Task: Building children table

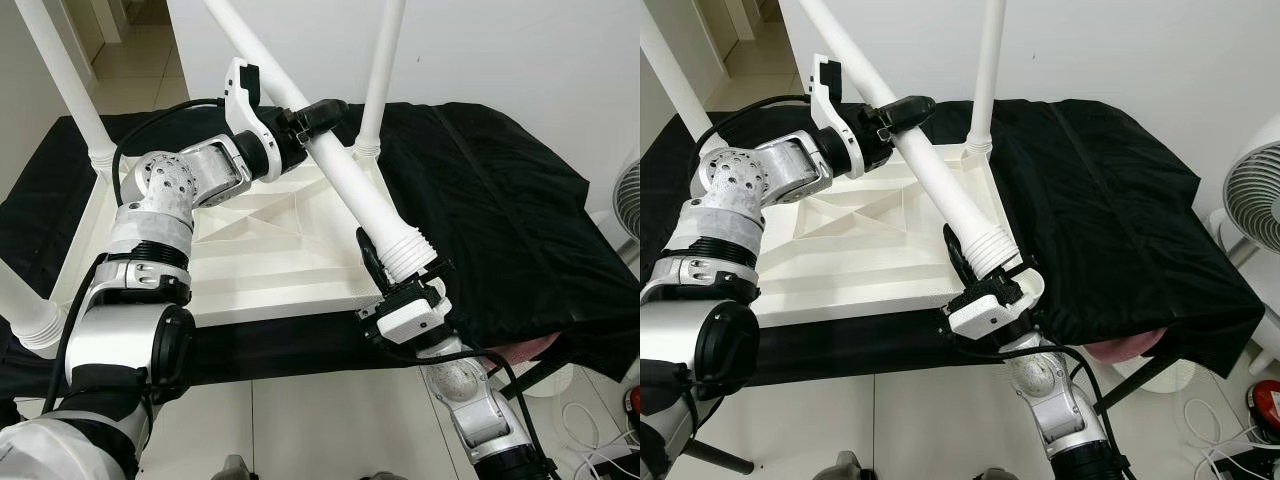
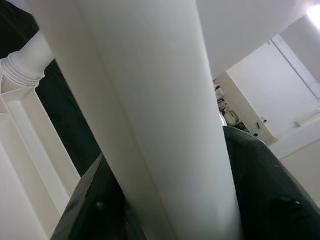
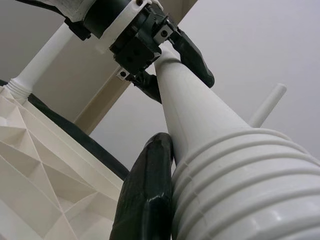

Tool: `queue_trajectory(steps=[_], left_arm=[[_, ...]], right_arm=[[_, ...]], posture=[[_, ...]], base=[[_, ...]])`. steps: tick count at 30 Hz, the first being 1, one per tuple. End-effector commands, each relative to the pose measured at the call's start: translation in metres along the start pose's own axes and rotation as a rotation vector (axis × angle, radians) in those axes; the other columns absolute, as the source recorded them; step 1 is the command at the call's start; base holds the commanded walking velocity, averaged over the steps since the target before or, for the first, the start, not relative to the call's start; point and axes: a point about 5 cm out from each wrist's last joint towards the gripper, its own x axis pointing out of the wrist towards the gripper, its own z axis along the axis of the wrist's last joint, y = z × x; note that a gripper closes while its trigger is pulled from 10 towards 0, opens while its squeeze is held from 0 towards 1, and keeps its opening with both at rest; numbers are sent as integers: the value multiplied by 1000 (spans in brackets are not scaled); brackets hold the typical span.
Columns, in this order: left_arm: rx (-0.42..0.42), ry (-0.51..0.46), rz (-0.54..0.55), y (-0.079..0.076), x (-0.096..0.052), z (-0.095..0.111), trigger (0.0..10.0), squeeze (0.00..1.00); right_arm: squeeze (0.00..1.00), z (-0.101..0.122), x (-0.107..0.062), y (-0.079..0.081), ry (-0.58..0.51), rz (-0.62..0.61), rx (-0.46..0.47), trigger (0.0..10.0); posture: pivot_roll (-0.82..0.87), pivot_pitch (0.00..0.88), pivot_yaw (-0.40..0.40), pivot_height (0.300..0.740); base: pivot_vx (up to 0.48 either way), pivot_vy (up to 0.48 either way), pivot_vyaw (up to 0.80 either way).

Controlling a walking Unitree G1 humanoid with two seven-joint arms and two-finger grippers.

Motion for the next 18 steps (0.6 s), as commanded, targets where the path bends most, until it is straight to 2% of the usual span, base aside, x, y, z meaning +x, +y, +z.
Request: queue_trajectory(steps=[1,4,5,9,10,11,14,16,18], left_arm=[[50,-30,-202,-19,-2,14,0,0],[51,-31,-198,-18,-2,14,0,0],[41,-30,-190,-18,-2,15,0,0],[39,-18,-164,-15,-1,14,0,0],[-9,-9,-157,-13,1,13,9686,0],[-32,-5,-135,-10,1,13,10000,0],[-51,-3,-112,-8,2,14,10000,0],[-66,-3,-90,-6,3,16,10000,0],[-71,-3,-88,-6,3,17,10000,0]], right_arm=[[0,-10,-8,3,65,21,-16,10000],[0,-10,-10,5,63,5,-1,10000],[1000,-9,-12,5,58,-12,7,10000],[1000,-8,-13,5,53,-26,12,10000],[1000,-7,-16,6,48,-33,17,10000],[1000,-7,-20,7,46,-37,17,10000],[1000,-7,-24,8,50,-40,12,10000],[1000,-9,-36,11,65,-31,-37,10000],[1000,-10,-40,12,70,-26,-57,10000]], posture=[[-82,0,58,740],[-80,0,57,740],[-81,0,59,740],[-81,0,59,740],[-83,0,67,740],[-83,0,67,740],[-88,0,74,740],[-88,0,81,740],[-89,0,82,740]], base=[[0,0,0],[0,0,0],[0,0,0],[0,0,0],[0,0,0],[0,0,0],[0,0,0],[0,0,0],[0,0,0]])
